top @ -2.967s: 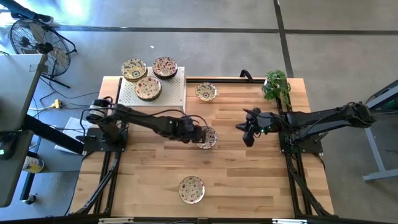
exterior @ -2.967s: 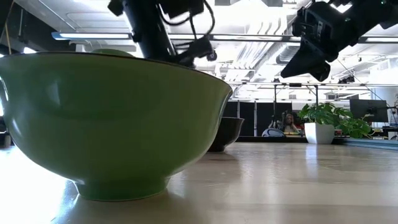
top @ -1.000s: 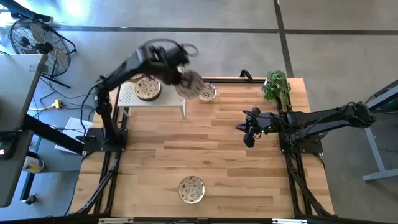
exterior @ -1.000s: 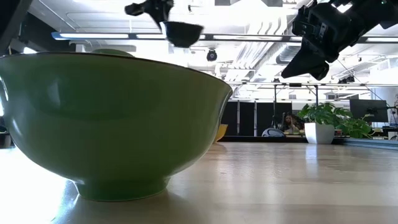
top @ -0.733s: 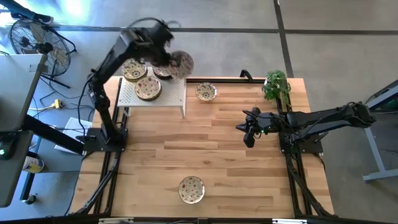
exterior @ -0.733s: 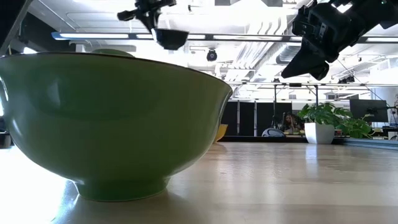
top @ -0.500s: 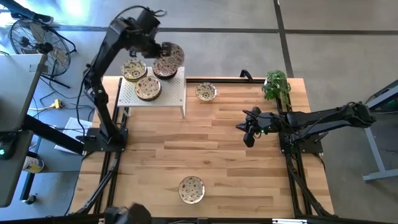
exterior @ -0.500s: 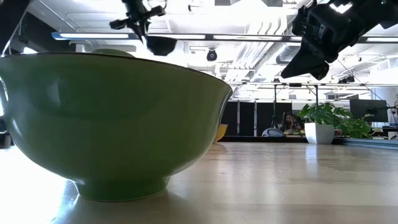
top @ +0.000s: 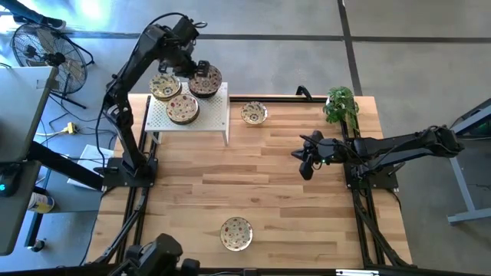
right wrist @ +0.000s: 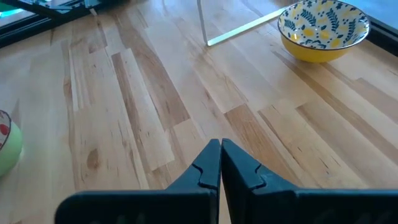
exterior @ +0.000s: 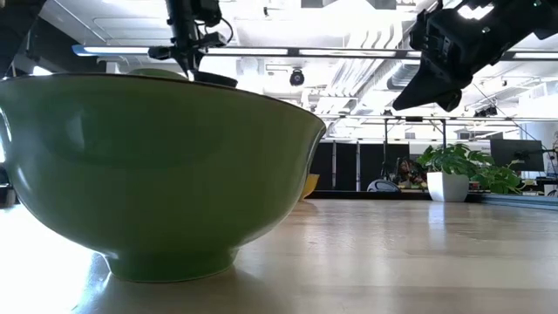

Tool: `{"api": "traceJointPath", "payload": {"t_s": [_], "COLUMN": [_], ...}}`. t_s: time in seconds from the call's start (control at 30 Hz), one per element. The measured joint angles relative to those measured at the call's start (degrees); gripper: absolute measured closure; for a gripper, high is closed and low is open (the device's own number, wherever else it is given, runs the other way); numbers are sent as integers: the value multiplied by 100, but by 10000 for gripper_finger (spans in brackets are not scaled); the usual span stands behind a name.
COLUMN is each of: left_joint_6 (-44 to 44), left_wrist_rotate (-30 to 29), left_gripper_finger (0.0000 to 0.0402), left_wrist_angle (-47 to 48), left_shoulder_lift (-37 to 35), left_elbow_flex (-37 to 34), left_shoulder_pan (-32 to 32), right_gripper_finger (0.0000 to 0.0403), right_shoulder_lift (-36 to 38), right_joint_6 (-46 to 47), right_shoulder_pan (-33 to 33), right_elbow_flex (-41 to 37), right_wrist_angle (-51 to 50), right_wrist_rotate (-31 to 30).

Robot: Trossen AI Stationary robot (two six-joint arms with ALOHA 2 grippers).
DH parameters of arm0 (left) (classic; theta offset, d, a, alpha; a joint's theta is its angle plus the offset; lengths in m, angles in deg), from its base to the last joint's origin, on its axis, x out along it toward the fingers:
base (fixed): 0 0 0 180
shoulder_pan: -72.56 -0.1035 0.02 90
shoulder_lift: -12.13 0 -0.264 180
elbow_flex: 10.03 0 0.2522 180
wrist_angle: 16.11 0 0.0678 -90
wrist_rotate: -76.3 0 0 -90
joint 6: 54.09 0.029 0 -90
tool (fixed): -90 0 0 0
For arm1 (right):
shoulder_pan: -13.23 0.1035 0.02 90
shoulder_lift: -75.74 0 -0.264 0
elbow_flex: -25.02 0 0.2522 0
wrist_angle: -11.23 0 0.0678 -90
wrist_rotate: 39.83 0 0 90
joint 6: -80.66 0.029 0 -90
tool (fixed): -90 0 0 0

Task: Pick & Place Mini bowls
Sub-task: Stack the blue patterned bowl on the stacked blue patterned bowls on the shelf

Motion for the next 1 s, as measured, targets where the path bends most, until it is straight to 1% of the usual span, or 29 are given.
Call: {"api": "traceJointPath", "payload": {"t_s": [0.1, 0.3, 0.53, 1.0], "left_joint_6": [4, 168, 173, 184], "left_wrist_rotate": [-137, 4, 81, 181], "left_gripper_finger": [394, 394, 394, 394], "left_wrist_angle": [-1, -1, -204, -245], "left_shoulder_lift": [0, 30, 79, 195], "left_elbow_flex": [-52, -56, -60, -67], "left_shoulder_pan": [-50, -381, -364, -366], "right_gripper_finger": [402, 402, 402, 402], "right_shoulder_lift": [0, 0, 0, 0], "right_joint_6": [47, 49, 69, 55], "right_shoulder_pan": [0, 0, 0, -2], "right_elbow_flex": [0, 0, 0, 0], "right_wrist_angle": [0, 33, 50, 50], "right_wrist_rotate": [-18, -59, -48, -40]}}
